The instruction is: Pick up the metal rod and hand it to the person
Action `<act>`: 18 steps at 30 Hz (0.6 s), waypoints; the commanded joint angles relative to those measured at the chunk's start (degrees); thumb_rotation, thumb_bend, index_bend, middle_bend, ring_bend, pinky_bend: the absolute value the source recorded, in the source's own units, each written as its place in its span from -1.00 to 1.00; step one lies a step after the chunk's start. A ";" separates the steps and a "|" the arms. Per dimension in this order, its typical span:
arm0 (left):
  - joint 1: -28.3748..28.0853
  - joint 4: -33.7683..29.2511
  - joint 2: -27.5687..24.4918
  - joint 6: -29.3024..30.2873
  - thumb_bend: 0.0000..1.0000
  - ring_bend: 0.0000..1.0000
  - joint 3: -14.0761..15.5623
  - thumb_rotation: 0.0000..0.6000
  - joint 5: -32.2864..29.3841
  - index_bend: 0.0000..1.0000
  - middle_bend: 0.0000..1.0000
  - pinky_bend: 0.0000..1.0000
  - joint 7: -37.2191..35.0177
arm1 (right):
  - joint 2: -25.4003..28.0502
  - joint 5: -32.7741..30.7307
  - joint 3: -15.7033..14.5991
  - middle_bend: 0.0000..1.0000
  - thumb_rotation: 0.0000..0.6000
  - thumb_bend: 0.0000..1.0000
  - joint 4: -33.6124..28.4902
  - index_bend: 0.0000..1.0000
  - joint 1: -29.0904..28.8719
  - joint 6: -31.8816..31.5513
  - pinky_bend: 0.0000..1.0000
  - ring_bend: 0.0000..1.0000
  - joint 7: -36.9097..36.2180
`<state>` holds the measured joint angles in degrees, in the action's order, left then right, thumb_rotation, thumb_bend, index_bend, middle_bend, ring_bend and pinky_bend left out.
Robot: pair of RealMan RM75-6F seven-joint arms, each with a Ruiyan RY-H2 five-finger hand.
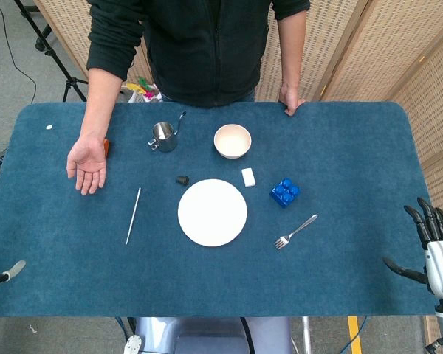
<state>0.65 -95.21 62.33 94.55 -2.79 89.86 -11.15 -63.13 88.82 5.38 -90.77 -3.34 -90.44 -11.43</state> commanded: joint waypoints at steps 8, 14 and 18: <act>-1.33 1.18 0.18 -2.17 -1.00 -1.00 0.95 1.00 1.94 -1.00 -1.00 -1.00 0.32 | 0.09 -0.23 0.04 -1.00 1.00 -1.00 -0.18 -0.82 0.16 -0.12 -1.00 -1.00 0.20; -7.07 4.71 0.42 -10.60 -1.00 -1.00 3.92 1.00 9.25 -1.00 -1.00 -1.00 2.80 | 0.13 -1.07 0.34 -1.00 1.00 -1.00 -0.33 -0.82 0.16 0.17 -1.00 -1.00 0.40; -12.72 7.64 1.73 -17.47 -1.00 -1.00 4.16 1.00 13.49 -0.80 -1.00 -1.00 7.61 | -0.08 -1.51 0.55 -1.00 1.00 -1.00 -0.26 -0.82 0.00 0.48 -1.00 -1.00 1.05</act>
<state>-8.51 -89.82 63.15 80.99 0.69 100.33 -6.54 -63.16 87.38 5.90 -91.06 -3.31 -90.02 -10.46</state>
